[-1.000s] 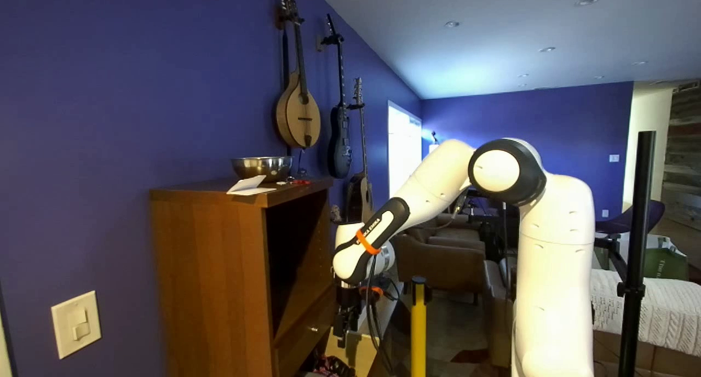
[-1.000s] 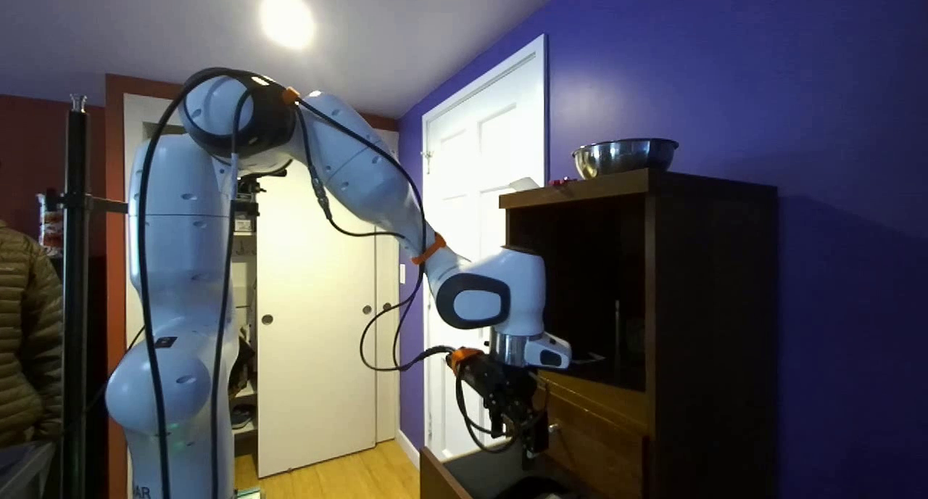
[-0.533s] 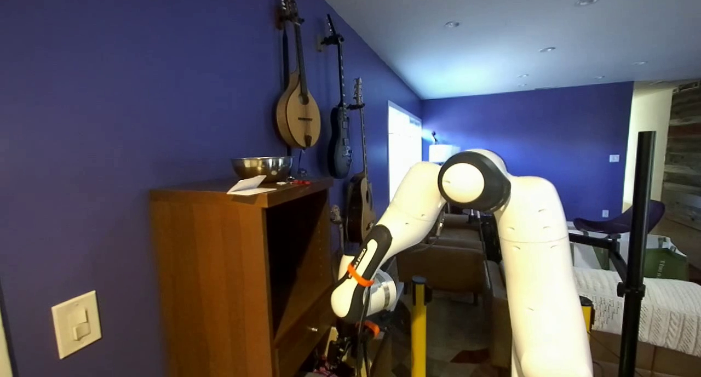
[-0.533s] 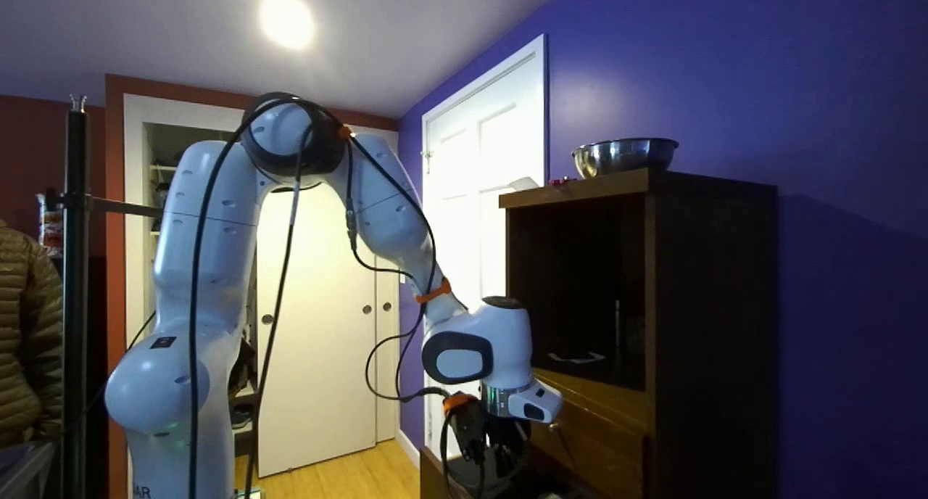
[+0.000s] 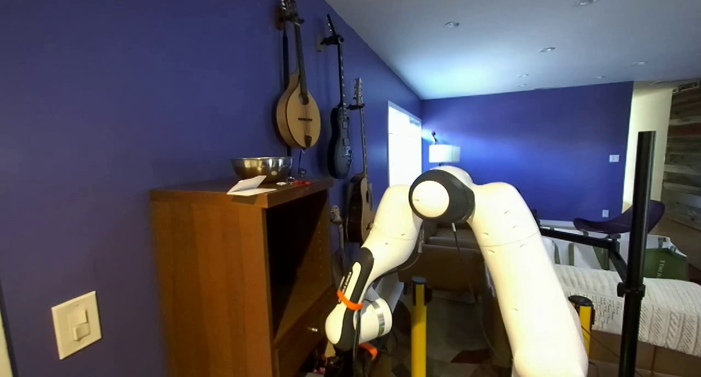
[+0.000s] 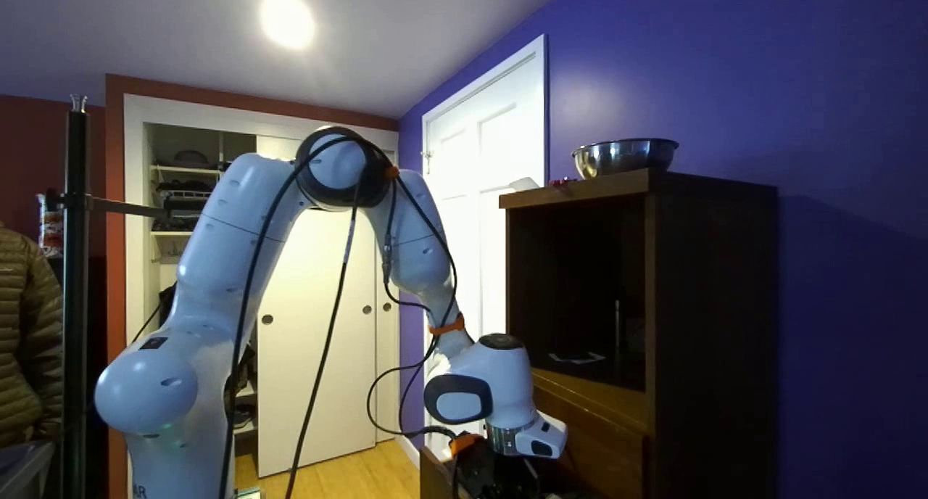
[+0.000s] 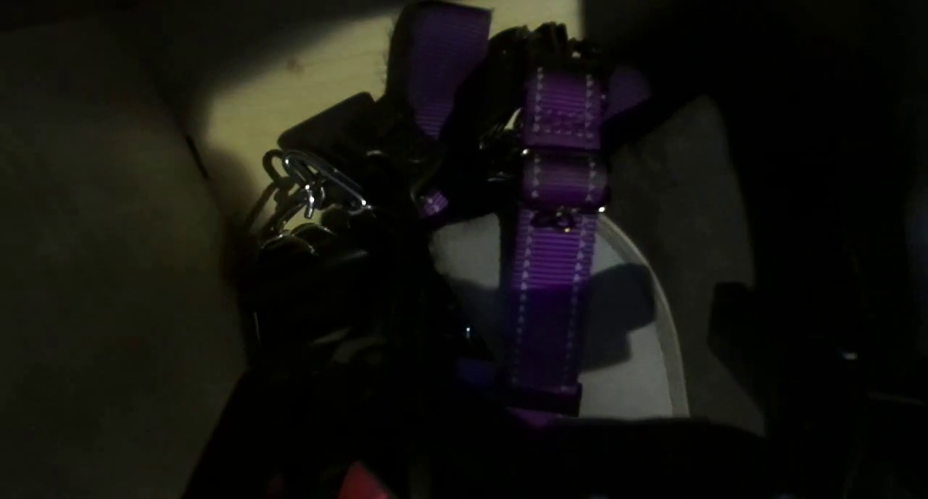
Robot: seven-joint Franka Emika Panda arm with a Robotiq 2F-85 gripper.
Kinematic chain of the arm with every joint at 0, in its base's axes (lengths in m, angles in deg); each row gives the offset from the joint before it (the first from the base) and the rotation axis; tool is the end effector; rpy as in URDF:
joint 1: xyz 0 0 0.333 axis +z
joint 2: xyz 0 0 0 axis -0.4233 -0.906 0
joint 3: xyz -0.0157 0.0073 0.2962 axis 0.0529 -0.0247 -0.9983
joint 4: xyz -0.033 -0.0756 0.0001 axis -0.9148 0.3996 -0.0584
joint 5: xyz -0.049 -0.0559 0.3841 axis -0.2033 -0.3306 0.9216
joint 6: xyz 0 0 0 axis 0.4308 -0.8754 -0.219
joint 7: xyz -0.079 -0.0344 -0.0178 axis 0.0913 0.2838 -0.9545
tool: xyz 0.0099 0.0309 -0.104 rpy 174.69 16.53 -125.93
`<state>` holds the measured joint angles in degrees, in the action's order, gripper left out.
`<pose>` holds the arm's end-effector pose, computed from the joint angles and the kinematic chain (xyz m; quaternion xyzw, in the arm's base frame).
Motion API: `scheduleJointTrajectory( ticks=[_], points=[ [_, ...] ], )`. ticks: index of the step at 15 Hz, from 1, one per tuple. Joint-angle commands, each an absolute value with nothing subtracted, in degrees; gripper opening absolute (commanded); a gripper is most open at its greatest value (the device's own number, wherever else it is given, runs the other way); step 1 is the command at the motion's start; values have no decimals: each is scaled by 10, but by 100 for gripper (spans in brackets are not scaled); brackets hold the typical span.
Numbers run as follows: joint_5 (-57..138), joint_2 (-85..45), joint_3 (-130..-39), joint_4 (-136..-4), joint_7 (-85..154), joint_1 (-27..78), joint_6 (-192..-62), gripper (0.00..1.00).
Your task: Pick up the chain with pink straps from the open drawer and put it on the first brown shelf
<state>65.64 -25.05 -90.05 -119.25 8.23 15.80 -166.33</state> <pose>0.4650 -0.0916 0.1404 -0.9928 0.0732 -0.0921 0.0207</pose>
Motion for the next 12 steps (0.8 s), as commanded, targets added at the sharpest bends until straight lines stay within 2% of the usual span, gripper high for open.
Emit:
scheduleJointTrajectory(
  ticks=[1, 2, 3, 12],
  points=[
    [683, -315, -949, -1153, 67, 116, -1739, 100],
    [679, -326, -960, -1147, 71, 108, -1760, 93],
    [672, -337, -964, -1141, 75, 103, -1774, 74],
    [654, -331, -971, -1156, 70, 72, -1792, 10]
  ],
)
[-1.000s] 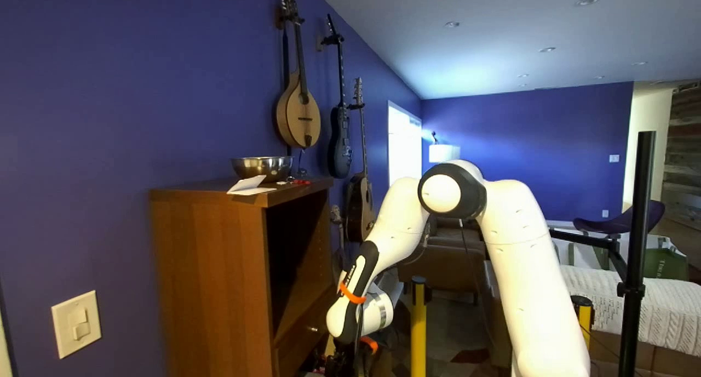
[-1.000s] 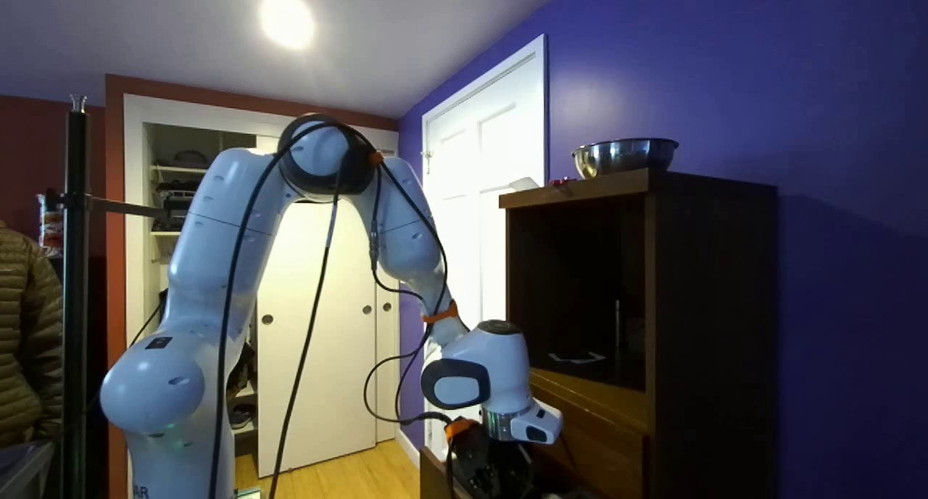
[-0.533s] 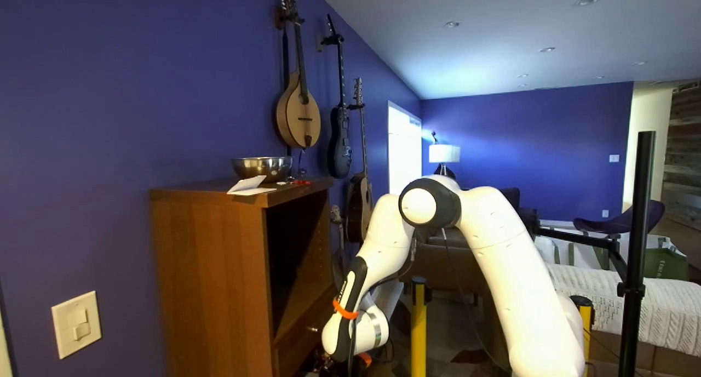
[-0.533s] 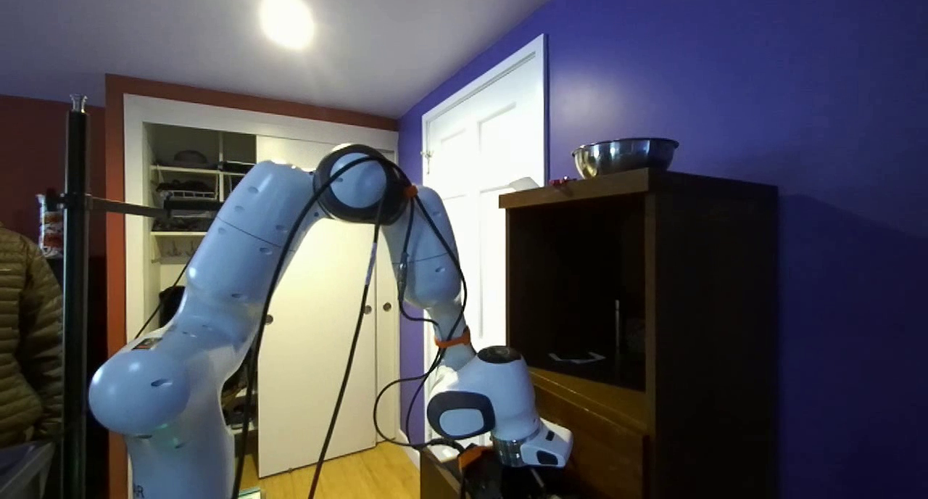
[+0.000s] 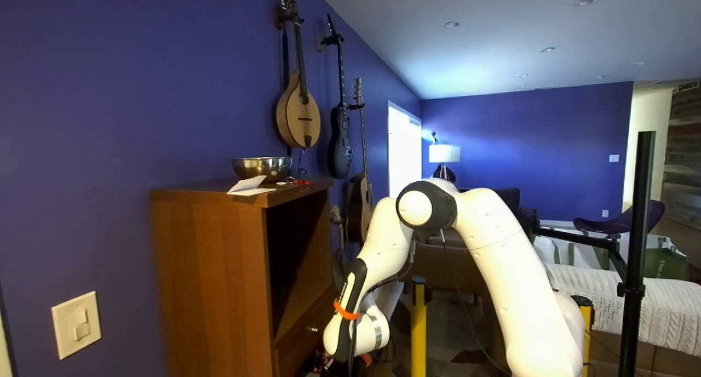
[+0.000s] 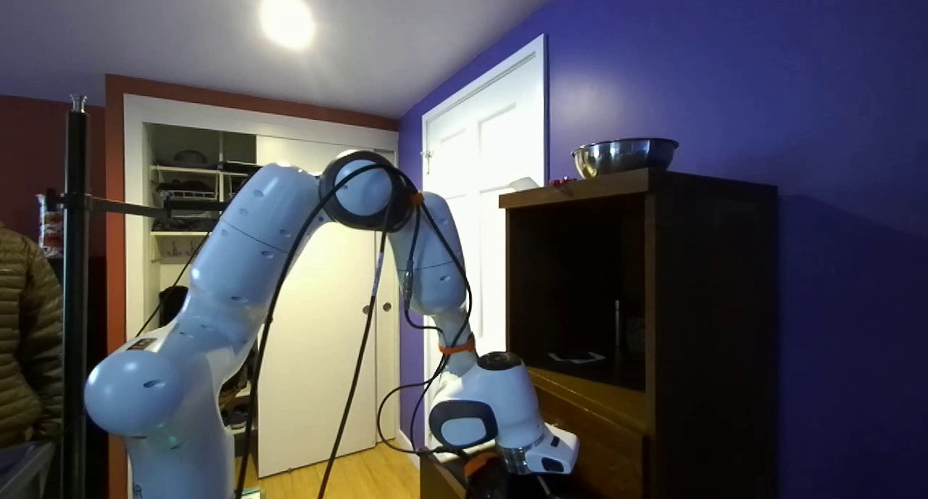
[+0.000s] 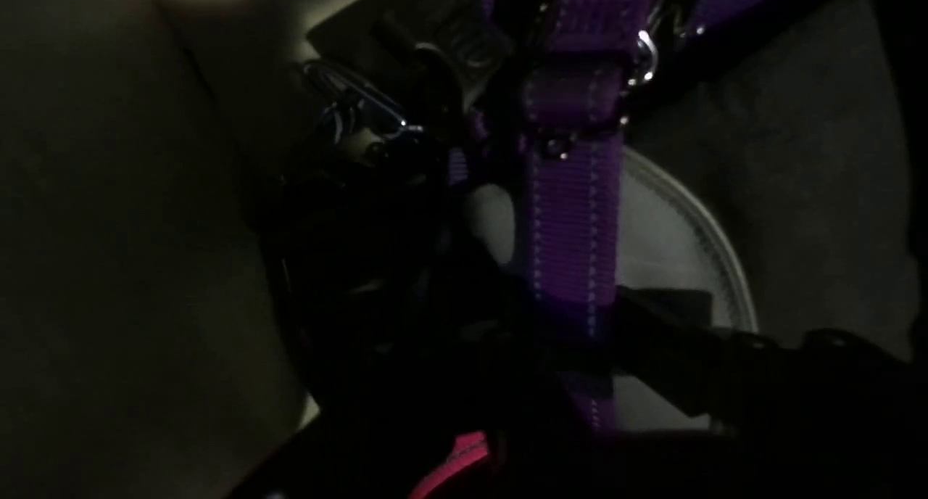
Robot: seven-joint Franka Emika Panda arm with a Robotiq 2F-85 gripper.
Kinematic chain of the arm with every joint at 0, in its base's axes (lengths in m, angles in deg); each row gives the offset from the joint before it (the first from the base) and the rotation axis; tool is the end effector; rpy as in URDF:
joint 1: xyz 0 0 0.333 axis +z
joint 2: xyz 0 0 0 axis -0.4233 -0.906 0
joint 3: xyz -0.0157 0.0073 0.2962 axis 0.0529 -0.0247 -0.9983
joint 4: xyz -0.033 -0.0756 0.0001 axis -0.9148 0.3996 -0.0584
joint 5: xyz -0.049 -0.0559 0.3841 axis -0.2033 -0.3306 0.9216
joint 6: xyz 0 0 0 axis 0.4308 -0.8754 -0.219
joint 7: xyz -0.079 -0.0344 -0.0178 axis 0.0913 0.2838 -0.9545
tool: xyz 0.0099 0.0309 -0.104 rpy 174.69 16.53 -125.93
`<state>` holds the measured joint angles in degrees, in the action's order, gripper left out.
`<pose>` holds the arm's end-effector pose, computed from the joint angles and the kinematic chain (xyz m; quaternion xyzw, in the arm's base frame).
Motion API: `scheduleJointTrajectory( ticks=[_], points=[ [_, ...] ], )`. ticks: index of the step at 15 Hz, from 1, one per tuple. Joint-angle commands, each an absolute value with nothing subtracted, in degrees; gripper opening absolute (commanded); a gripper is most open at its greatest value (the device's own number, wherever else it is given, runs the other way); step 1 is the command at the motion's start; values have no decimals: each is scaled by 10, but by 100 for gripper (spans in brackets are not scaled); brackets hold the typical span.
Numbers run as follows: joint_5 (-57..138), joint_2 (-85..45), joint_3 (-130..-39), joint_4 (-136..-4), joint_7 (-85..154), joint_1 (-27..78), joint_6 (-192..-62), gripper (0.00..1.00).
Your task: Pick up the chain with pink straps from the open drawer and put it on the first brown shelf
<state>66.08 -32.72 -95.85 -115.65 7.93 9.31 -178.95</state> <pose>0.4797 -0.1051 0.1175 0.9827 -0.0966 0.1579 0.0017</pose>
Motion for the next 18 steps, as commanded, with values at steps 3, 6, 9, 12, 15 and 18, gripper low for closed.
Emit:
scheduleJointTrajectory(
  ticks=[3, 6, 9, 12, 15, 18],
  points=[
    [654, -329, -974, -1157, 67, 65, -1791, 0],
    [654, -300, -982, -1175, 62, 60, -1791, 4],
    [656, -229, -1011, -1225, 54, 37, -1796, 4],
    [660, -143, -1095, -1271, 50, -40, -1754, 4],
    [691, -73, -1190, -1289, 24, -121, -1656, 4],
    [815, -15, -1240, -1285, -86, -154, -1540, 4]
  ],
)
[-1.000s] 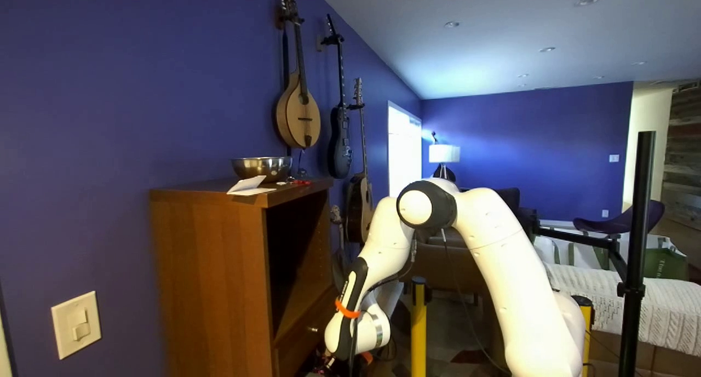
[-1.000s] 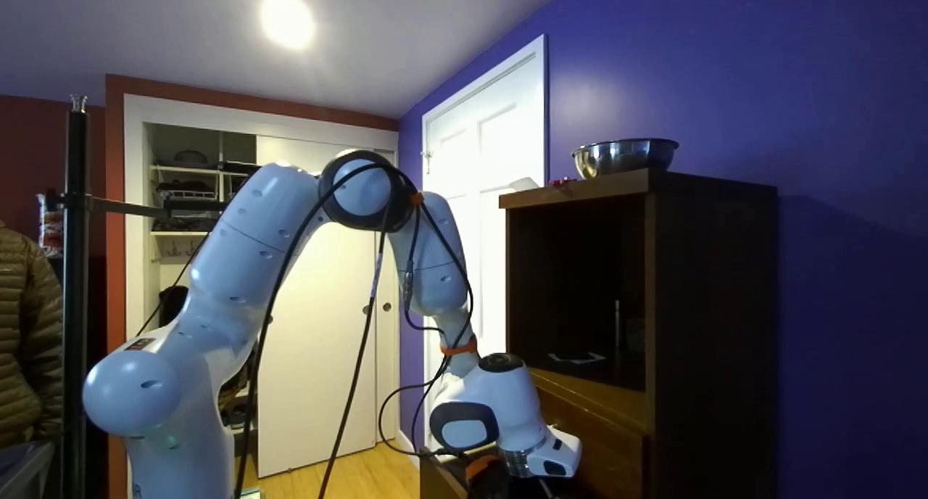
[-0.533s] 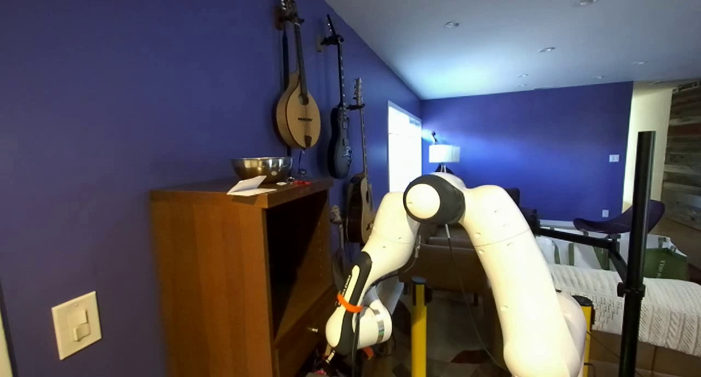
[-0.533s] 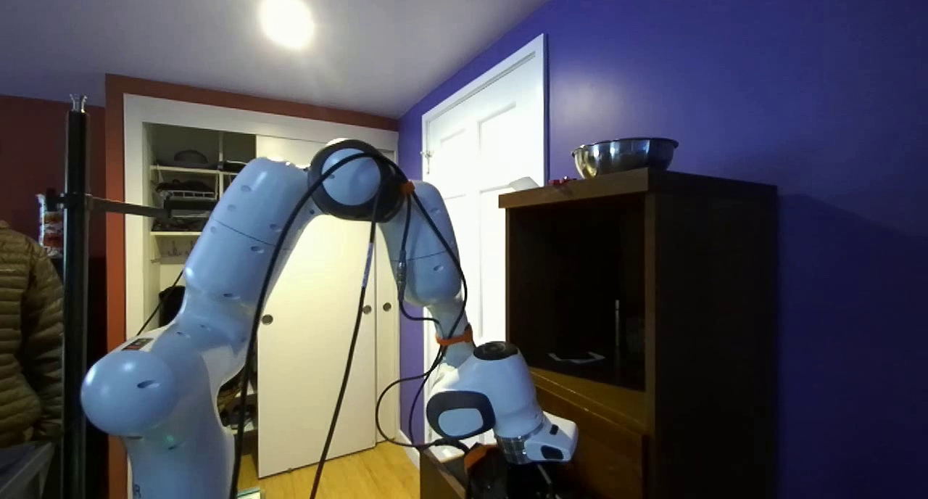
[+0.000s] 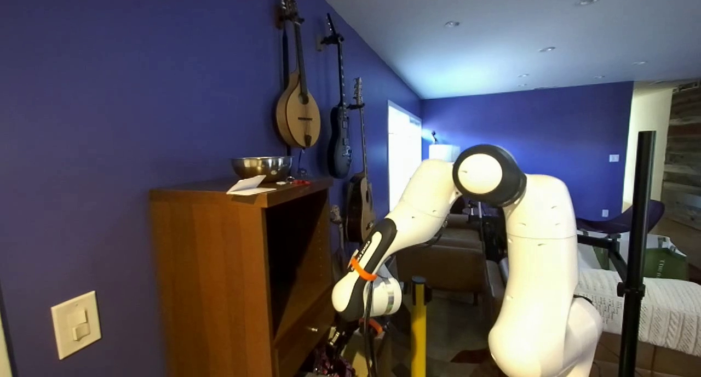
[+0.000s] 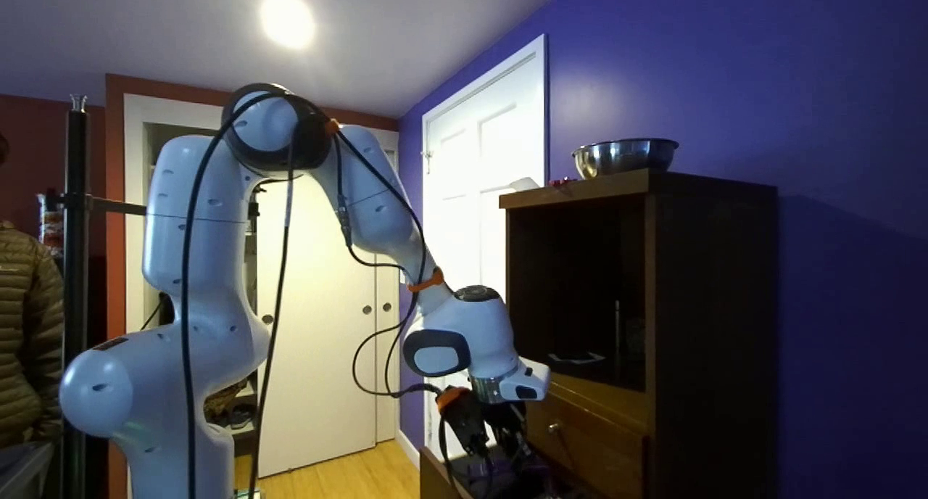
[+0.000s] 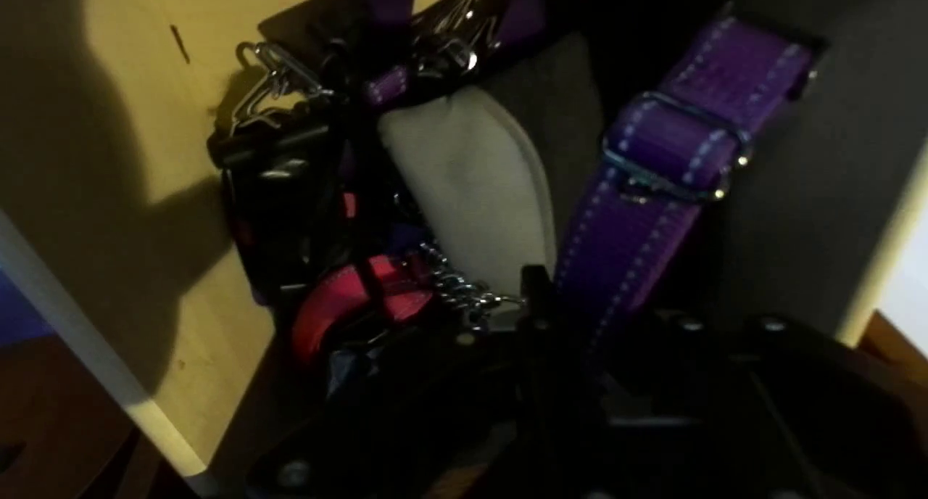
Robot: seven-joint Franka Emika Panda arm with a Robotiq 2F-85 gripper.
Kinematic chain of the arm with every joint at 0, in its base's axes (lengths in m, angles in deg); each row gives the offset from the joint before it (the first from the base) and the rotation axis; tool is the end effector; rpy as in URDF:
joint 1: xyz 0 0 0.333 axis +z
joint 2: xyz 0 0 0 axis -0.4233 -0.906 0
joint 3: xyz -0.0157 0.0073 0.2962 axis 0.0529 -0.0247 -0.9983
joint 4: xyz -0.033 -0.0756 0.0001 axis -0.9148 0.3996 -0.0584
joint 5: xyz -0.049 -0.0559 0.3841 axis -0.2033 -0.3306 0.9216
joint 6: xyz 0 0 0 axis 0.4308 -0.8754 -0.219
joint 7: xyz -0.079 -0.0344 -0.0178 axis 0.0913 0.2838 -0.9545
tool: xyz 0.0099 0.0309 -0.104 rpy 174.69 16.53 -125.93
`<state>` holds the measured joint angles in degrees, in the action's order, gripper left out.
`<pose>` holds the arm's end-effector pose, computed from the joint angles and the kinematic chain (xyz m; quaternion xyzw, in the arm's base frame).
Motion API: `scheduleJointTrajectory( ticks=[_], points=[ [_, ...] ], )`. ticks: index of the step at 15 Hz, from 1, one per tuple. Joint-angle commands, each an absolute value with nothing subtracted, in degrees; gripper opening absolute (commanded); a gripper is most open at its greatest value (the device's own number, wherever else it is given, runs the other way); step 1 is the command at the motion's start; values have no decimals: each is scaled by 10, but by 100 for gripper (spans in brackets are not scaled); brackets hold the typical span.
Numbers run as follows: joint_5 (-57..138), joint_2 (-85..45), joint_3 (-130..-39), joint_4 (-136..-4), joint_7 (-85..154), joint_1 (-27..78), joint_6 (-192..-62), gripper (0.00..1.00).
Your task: Pick up the chain with pink straps from the open drawer and put it on the first brown shelf
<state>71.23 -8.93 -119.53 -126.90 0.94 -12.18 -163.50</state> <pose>0.4485 -0.0778 0.2277 -0.9855 0.0431 -0.1552 0.0524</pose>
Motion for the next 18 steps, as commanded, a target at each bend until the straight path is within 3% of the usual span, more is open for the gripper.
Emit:
scheduleJointTrajectory(
  ticks=[1, 4, 5, 9, 10, 18],
  points=[
    [855, 14, -1238, -1288, -124, -154, -1499, 4],
    [911, 102, -1205, -1320, -174, -146, -1412, 4],
    [902, 128, -1101, -1333, -173, -53, -1395, 4],
    [817, 219, -938, -1386, -139, 61, -1371, 4],
    [823, 202, -1008, -1347, -158, -22, -1356, 4],
    [844, 281, -987, -1346, -226, -17, -1385, 4]
  ],
)
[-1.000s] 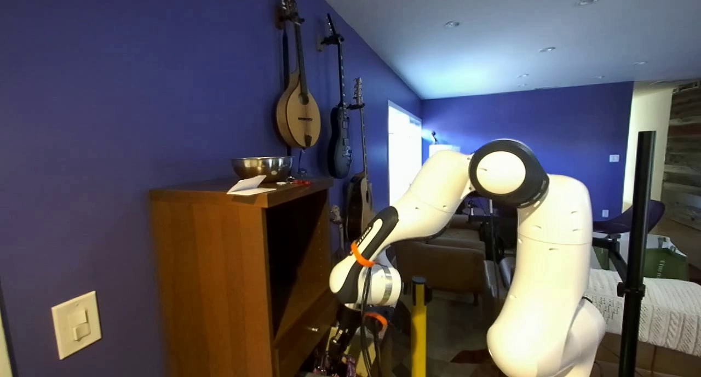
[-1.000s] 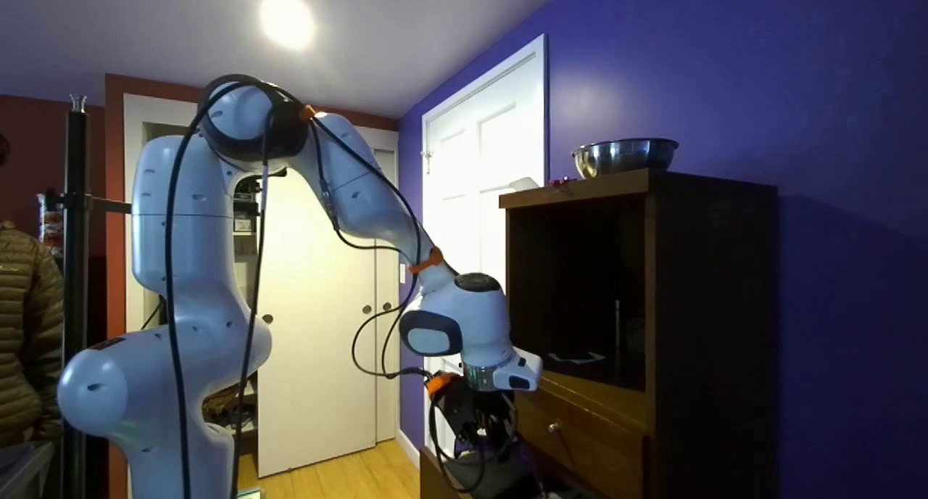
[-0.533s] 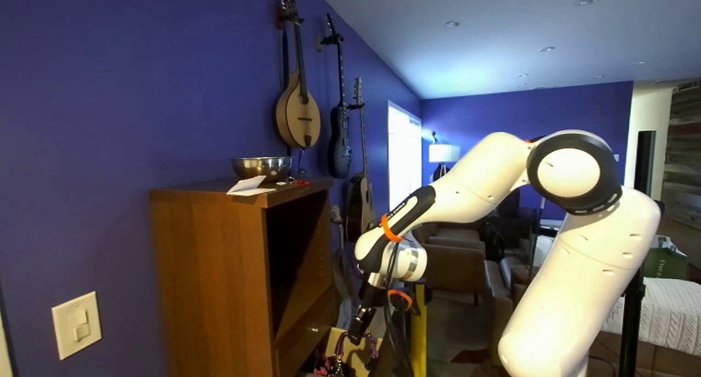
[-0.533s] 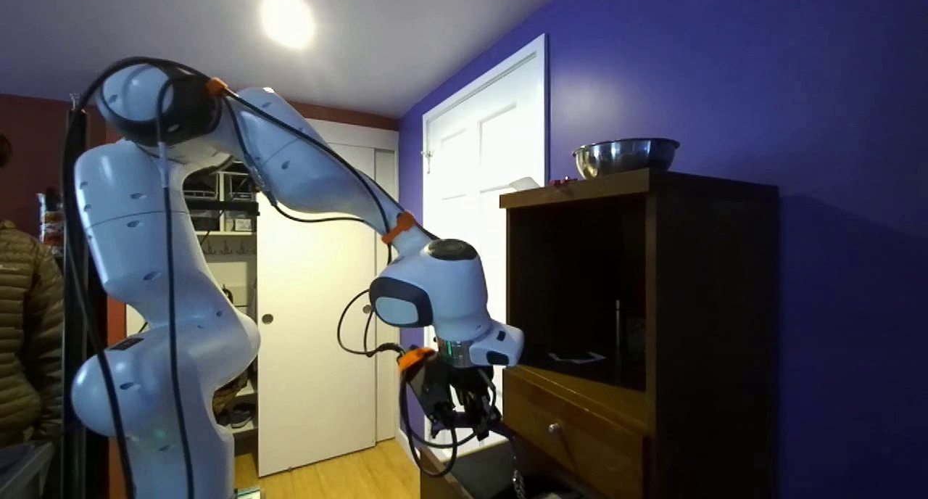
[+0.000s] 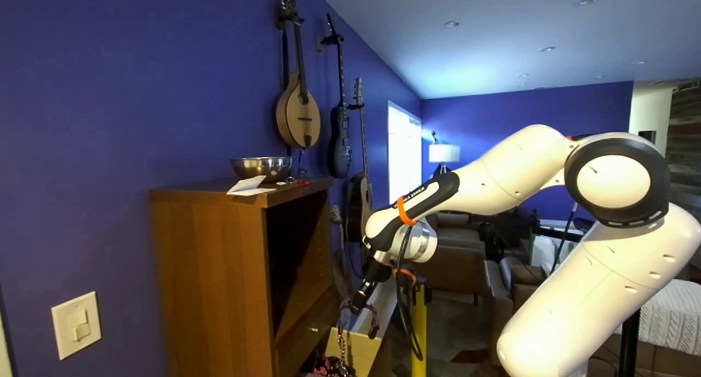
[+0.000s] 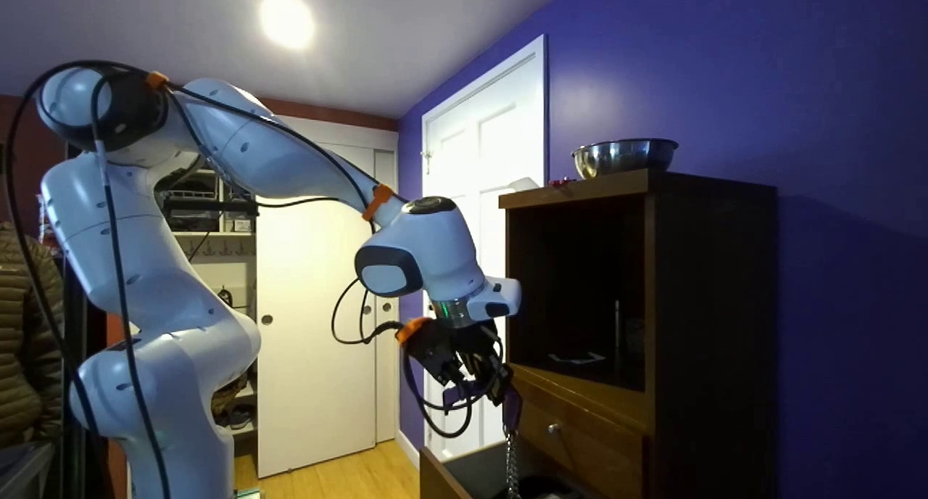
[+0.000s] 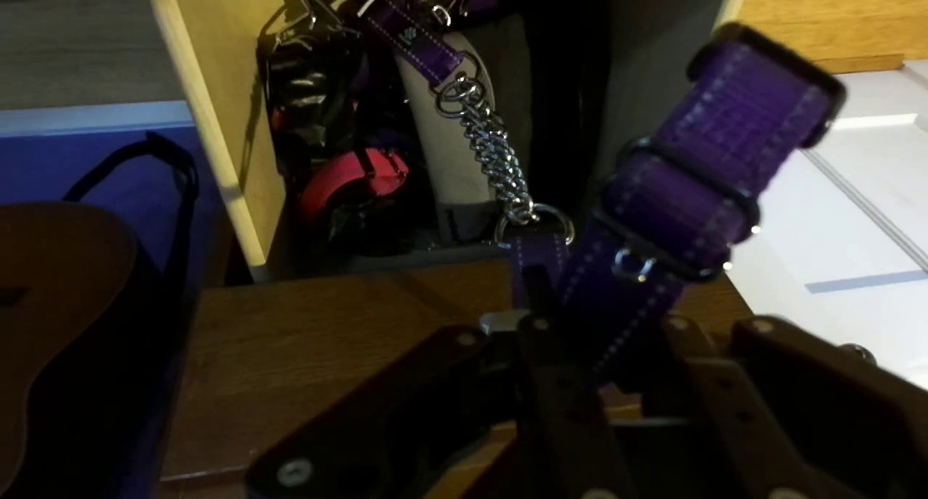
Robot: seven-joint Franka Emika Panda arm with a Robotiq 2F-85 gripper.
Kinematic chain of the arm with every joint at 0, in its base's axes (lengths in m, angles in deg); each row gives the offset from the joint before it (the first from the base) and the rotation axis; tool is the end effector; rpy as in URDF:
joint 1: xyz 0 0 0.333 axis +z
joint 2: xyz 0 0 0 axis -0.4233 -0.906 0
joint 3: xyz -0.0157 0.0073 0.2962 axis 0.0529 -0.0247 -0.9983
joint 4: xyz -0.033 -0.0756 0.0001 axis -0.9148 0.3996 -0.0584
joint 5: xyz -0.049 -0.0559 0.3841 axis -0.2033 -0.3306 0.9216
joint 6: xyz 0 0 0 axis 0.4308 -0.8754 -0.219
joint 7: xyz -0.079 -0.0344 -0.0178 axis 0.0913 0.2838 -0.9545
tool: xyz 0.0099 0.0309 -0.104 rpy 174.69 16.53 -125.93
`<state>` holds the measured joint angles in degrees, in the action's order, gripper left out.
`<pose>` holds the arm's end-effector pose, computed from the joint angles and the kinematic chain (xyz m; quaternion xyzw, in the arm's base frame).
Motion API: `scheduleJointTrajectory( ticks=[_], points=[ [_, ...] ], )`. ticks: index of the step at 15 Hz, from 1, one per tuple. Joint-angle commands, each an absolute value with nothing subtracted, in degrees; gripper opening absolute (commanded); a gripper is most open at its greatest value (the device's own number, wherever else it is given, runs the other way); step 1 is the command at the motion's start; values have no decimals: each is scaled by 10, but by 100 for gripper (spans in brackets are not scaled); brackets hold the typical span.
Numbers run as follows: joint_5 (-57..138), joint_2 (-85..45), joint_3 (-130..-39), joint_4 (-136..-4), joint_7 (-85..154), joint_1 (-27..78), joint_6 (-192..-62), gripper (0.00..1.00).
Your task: Pick up the chain with pink straps from the open drawer and put it on the first brown shelf
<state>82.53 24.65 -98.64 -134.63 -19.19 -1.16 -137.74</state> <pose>0.3760 -0.1202 0.3701 -0.9720 -0.0247 -0.2175 0.0855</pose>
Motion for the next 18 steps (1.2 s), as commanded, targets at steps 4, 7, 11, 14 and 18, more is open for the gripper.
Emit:
scheduleJointTrajectory(
  ticks=[4, 7, 11, 14, 18],
  points=[
    [878, 323, -983, -1349, -271, -7, -1433, 4],
    [888, 362, -982, -1352, -290, -1, -1461, 4],
    [886, 391, -983, -1350, -293, 11, -1487, 4],
    [868, 377, -986, -1344, -278, 3, -1473, 14],
    [917, 380, -978, -1340, -287, 32, -1525, 4]
  ],
)
